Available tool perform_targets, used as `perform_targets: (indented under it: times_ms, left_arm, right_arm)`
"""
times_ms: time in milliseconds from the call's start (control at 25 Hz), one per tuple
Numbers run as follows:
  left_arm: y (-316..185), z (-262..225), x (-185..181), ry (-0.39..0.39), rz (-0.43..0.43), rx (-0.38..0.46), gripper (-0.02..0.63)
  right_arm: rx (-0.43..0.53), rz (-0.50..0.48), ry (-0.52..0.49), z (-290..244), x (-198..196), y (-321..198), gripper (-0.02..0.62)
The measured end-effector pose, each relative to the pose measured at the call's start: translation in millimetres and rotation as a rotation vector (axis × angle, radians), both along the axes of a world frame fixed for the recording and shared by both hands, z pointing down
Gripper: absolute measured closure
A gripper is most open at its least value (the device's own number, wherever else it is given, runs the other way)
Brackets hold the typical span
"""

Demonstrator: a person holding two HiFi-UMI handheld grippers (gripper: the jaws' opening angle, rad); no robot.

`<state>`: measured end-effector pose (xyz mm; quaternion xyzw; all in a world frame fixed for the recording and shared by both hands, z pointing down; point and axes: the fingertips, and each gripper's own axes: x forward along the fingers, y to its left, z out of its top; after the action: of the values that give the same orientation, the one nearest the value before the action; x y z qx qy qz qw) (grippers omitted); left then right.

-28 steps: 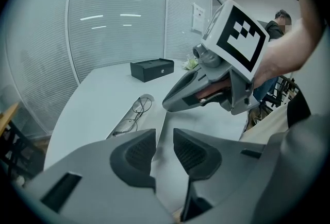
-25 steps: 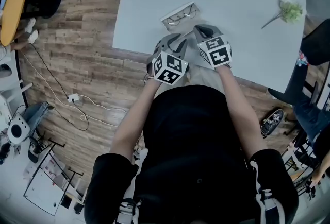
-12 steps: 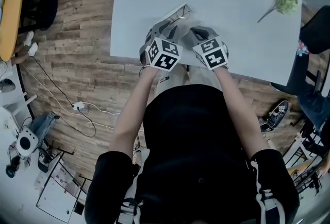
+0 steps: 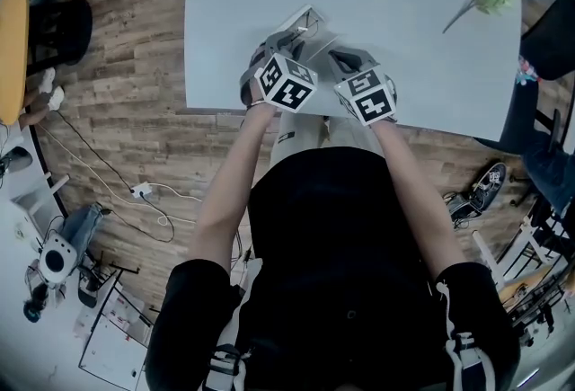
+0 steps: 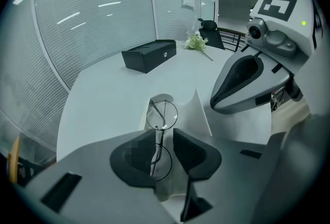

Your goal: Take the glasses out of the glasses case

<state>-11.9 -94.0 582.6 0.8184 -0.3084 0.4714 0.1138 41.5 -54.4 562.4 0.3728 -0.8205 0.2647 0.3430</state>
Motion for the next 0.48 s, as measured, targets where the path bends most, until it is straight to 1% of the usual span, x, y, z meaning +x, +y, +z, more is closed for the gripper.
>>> perform_targets:
  times_ms: [240,480]
  left_arm:
    - [-3.5,9.5,1.1,-0.043,0.031,-0.016,0.493]
    - [-7.5,11.1,-2.3,-0.105,0.069,0.015,0.546]
  right_arm:
    - [0.008,0.025,-0.022,-6.3,6.7,-10.3,0.577]
    - [0.020,0.045,-0.027,-12.9,11.9,-14.5,0.577]
